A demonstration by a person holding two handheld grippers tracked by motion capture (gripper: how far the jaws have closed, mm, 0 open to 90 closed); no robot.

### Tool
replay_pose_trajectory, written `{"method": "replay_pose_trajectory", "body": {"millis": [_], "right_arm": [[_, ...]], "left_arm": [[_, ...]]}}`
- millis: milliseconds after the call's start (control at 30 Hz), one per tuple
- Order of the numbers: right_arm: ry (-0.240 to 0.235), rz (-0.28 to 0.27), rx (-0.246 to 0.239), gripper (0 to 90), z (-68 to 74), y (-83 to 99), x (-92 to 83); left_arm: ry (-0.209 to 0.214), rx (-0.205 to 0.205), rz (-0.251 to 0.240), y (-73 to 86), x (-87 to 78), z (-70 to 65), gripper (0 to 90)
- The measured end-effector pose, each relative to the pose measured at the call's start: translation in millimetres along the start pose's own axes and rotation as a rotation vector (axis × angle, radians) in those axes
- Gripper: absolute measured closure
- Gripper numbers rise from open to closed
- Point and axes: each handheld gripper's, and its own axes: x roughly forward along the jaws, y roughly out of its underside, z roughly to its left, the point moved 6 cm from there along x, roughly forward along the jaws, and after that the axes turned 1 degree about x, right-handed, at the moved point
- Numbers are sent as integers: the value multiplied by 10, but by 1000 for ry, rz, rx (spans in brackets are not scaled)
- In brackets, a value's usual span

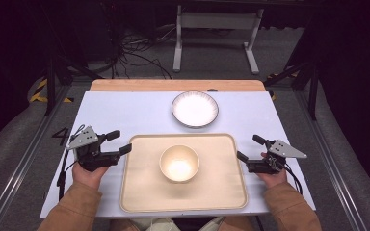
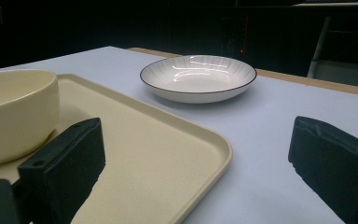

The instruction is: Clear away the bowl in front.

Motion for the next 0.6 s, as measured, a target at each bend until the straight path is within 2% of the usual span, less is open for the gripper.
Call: {"method": "replay_pose_trajectory", "body": {"millis": [267,367,433,500,567,600], "right_arm": [[1,0,1,40,0,0,0],[0,0,1,40,1,0,0],[0,0,1,40,-1,0,-1],[0,0,1,40,0,0,-1],[0,-1,0,40,0,-1,-1],[-1,0,1,40,0,0,-2]], "left_arm": [[-17,-8,-69,60,8,63,185],[11,-58,-111,90,9,86,125],[15,-74,-127,114,25,103,89],[-15,-53,-117,149,47,122,74],[-52,-14,-106,179,61,149,46],[-43,-19,-93,197,63,157,48]]}}
